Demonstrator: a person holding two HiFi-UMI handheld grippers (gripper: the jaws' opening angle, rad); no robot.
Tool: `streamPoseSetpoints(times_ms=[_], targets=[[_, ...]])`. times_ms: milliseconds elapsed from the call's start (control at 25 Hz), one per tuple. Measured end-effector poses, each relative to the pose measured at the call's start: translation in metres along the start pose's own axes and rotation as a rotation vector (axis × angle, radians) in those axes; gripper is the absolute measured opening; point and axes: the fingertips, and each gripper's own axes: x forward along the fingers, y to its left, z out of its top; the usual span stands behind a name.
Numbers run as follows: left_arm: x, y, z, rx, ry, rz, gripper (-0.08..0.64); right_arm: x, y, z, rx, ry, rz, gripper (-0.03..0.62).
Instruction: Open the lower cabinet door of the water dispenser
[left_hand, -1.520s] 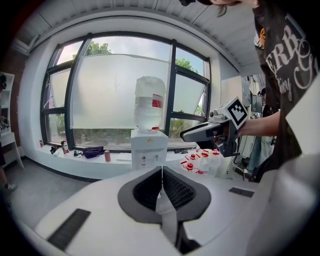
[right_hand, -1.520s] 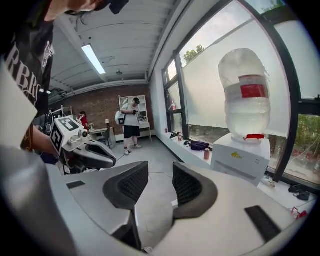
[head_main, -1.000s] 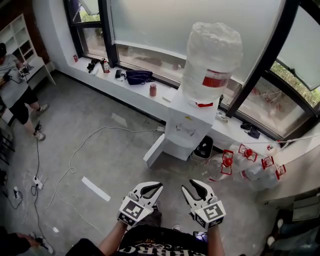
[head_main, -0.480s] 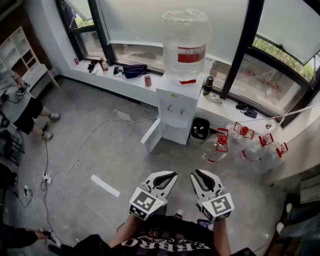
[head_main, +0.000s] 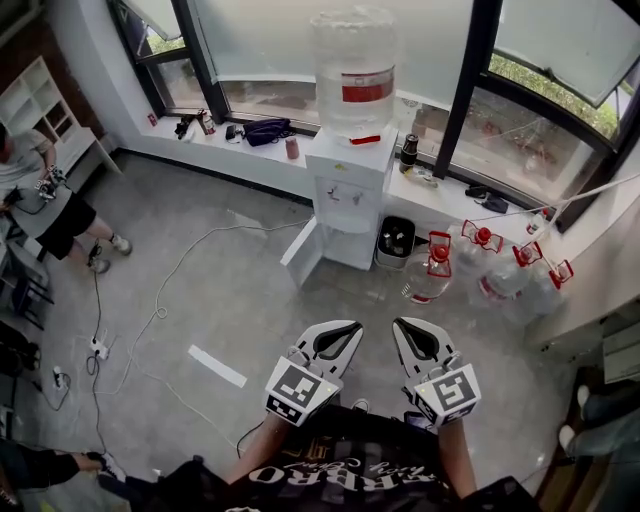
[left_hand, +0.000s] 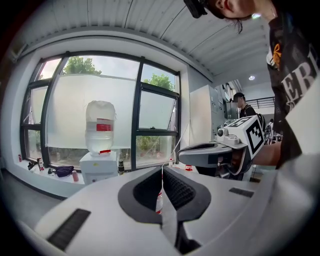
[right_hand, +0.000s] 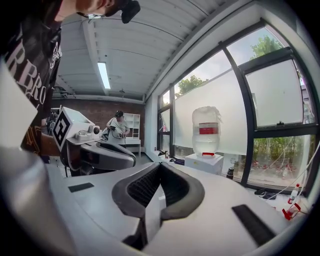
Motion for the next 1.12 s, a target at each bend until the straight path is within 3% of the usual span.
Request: streamPoseSetpoints(times_ms=[440, 1120], targets=[[-0.013, -0.034, 0.007, 0.044, -0.027, -0.043, 0.02, -0.026, 0.013, -0.005, -0.045, 0.004, -0.019, 0.014], [-0.029, -0.048, -0.006, 0.061, -0.001, -0.069, 0.02, -0.034, 0.019, -0.016, -0.073, 0.035, -0.031, 0.014]])
